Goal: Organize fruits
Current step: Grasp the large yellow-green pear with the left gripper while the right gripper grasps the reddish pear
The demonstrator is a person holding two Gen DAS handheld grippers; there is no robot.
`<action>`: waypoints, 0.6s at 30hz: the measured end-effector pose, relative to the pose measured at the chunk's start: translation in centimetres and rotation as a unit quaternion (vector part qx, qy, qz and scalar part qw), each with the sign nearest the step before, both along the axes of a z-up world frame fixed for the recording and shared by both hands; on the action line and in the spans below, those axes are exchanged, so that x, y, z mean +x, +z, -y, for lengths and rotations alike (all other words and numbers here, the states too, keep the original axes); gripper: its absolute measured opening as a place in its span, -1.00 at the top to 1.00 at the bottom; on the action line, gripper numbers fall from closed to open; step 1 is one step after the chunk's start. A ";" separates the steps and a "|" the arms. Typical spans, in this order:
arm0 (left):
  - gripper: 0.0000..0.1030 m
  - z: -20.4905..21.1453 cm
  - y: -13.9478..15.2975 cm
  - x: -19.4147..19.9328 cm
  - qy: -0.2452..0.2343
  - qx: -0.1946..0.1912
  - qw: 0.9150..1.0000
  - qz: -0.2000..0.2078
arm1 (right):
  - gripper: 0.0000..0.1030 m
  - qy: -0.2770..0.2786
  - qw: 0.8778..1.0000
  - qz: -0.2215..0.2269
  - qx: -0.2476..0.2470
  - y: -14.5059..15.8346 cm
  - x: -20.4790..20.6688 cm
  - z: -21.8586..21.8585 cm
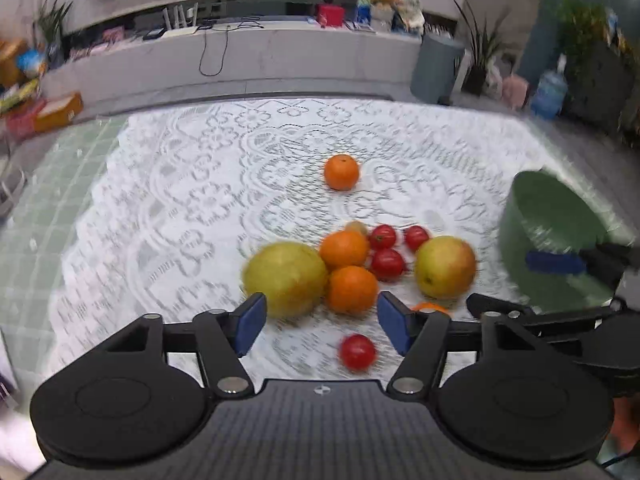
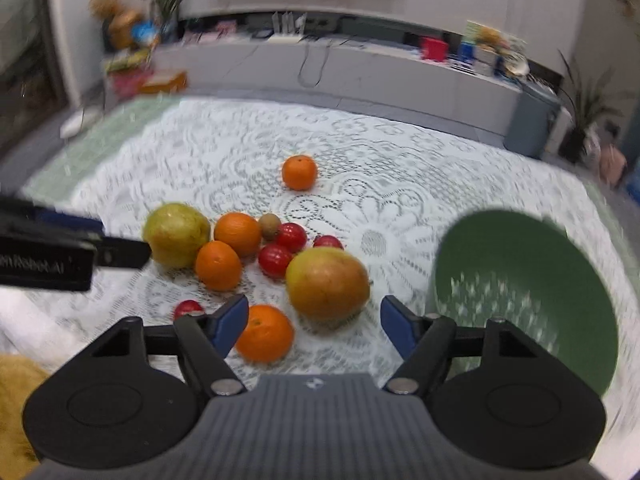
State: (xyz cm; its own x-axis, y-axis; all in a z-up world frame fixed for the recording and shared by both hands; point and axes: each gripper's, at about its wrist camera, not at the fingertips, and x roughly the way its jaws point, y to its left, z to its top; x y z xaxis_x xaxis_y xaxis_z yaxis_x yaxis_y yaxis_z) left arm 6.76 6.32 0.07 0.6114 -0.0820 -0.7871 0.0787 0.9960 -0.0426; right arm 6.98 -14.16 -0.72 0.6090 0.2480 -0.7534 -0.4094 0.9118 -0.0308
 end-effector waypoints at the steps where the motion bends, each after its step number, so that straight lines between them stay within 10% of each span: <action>1: -0.56 0.0 -0.2 0.6 -0.007 0.013 1.000 -0.006 | -0.36 0.016 1.000 -0.001 -0.022 -0.2 0.7 -0.7; 18: -0.69 -2.7 -5.5 5.0 -0.020 -0.013 0.999 -0.028 | -0.42 0.049 0.998 -0.023 -0.042 -4.3 5.4 -2.5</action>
